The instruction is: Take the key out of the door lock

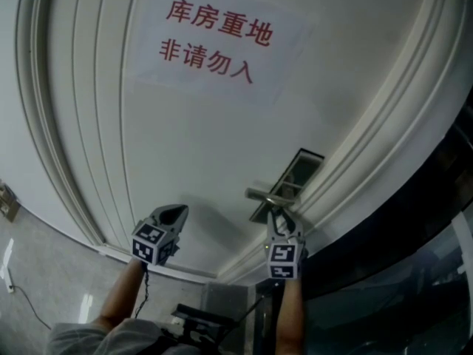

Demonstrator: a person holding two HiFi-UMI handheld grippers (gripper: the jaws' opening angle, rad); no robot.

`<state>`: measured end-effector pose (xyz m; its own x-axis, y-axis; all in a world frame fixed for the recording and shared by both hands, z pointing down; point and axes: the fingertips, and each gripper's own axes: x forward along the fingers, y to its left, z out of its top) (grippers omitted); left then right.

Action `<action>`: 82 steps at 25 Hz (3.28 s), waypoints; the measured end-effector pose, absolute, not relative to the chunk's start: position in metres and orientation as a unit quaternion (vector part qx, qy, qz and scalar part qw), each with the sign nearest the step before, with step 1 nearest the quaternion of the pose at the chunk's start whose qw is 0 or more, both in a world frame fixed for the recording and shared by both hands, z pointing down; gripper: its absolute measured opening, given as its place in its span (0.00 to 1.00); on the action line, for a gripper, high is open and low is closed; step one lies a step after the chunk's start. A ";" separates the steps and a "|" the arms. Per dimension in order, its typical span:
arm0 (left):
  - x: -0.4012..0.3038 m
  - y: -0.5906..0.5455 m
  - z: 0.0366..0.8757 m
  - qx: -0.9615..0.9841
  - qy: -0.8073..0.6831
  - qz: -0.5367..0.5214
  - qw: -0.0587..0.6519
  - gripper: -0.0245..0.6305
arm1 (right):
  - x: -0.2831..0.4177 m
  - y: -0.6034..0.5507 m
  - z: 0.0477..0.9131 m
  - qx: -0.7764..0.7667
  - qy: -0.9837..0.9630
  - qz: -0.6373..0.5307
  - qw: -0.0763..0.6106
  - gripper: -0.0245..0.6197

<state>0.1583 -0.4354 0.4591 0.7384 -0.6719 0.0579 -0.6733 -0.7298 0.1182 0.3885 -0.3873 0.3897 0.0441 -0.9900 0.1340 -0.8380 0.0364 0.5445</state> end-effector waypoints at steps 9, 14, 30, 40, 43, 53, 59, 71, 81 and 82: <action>0.154 -0.436 0.462 0.929 -0.363 0.003 0.074 0.03 | 0.382 -0.385 0.385 0.672 -0.630 -0.211 0.328 0.20; 0.153 -0.437 0.462 0.929 -0.364 0.000 0.074 0.03 | 0.379 -0.386 0.383 0.670 -0.612 -0.241 0.342 0.09; 0.142 -0.435 0.460 0.926 -0.371 -0.007 0.075 0.03 | 0.381 -0.389 0.392 0.645 -0.577 -0.289 0.410 0.08; 0.137 -0.431 0.459 0.924 -0.375 -0.010 0.076 0.03 | 0.380 -0.388 0.394 0.629 -0.567 -0.300 0.439 0.08; 0.135 -0.429 0.459 0.923 -0.377 -0.011 0.077 0.03 | 0.379 -0.387 0.394 0.622 -0.561 -0.309 0.450 0.08; 0.132 -0.427 0.459 0.921 -0.380 -0.014 0.079 0.03 | 0.380 -0.389 0.398 0.587 -0.532 -0.346 0.502 0.08; 0.131 -0.428 0.463 0.921 -0.381 -0.013 0.079 0.03 | 0.380 -0.389 0.400 0.565 -0.515 -0.364 0.531 0.08; 0.132 -0.424 0.461 0.923 -0.378 -0.012 0.077 0.03 | 0.381 -0.389 0.404 0.555 -0.492 -0.370 0.560 0.08; 0.130 -0.421 0.455 0.924 -0.374 -0.017 0.074 0.03 | 0.380 -0.382 0.407 0.551 -0.490 -0.374 0.563 0.08; 0.130 -0.419 0.455 0.925 -0.373 -0.016 0.073 0.03 | 0.379 -0.380 0.407 0.551 -0.491 -0.372 0.563 0.08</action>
